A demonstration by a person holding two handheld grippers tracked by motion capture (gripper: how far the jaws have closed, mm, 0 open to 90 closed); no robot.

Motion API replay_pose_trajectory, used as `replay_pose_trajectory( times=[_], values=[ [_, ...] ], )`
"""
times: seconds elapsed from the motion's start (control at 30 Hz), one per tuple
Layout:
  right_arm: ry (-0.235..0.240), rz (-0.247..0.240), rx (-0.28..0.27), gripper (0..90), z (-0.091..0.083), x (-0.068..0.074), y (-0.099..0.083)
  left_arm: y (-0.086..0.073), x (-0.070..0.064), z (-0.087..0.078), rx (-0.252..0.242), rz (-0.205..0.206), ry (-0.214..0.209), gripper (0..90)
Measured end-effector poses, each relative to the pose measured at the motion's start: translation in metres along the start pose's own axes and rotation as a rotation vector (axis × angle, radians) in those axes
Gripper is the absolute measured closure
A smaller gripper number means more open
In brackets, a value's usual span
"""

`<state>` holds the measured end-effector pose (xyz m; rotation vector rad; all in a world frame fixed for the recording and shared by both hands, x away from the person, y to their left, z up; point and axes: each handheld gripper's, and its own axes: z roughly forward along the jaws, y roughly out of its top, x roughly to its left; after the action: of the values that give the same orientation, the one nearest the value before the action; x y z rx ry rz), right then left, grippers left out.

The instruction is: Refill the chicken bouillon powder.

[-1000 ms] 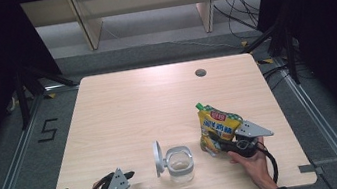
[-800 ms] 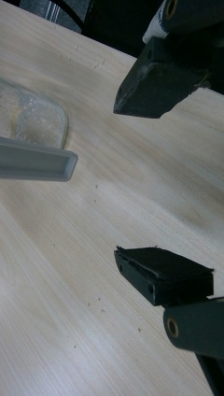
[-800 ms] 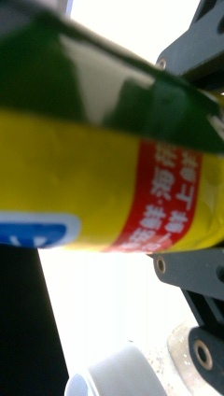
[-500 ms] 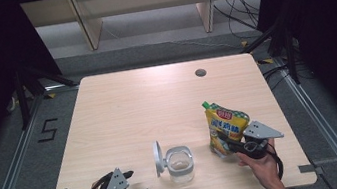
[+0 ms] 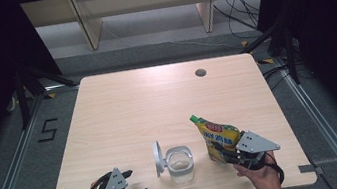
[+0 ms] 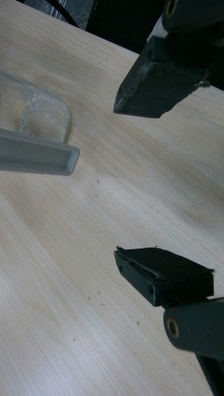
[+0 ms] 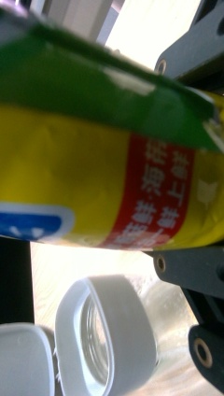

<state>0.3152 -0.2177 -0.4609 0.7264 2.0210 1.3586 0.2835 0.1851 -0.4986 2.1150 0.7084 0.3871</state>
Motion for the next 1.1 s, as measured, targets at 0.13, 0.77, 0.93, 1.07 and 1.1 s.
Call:
replay_pose_trajectory(
  times=[0.13,0.77,0.93,1.07,1.1],
  values=[
    [0.022,-0.036,0.021,53.9,-0.002,0.008,0.005,0.0,0.001,-0.001,0.007,0.013,0.004,24.1],
    [-0.028,-0.342,0.128,54.0,-0.015,0.039,0.017,0.001,0.002,-0.002,0.021,0.001,0.009,21.4],
    [-0.048,-0.426,0.161,54.0,-0.017,0.043,0.02,0.001,0.004,-0.003,0.025,0.011,0.03,17.9],
    [-0.063,-0.512,0.207,54.0,-0.017,0.046,0.021,0.001,0.004,-0.003,0.033,0.013,0.029,17.1],
    [-0.07,-0.511,0.22,54.0,-0.018,0.048,0.021,0.001,0.004,-0.003,0.029,0.02,0.022,17.1]
  ],
)
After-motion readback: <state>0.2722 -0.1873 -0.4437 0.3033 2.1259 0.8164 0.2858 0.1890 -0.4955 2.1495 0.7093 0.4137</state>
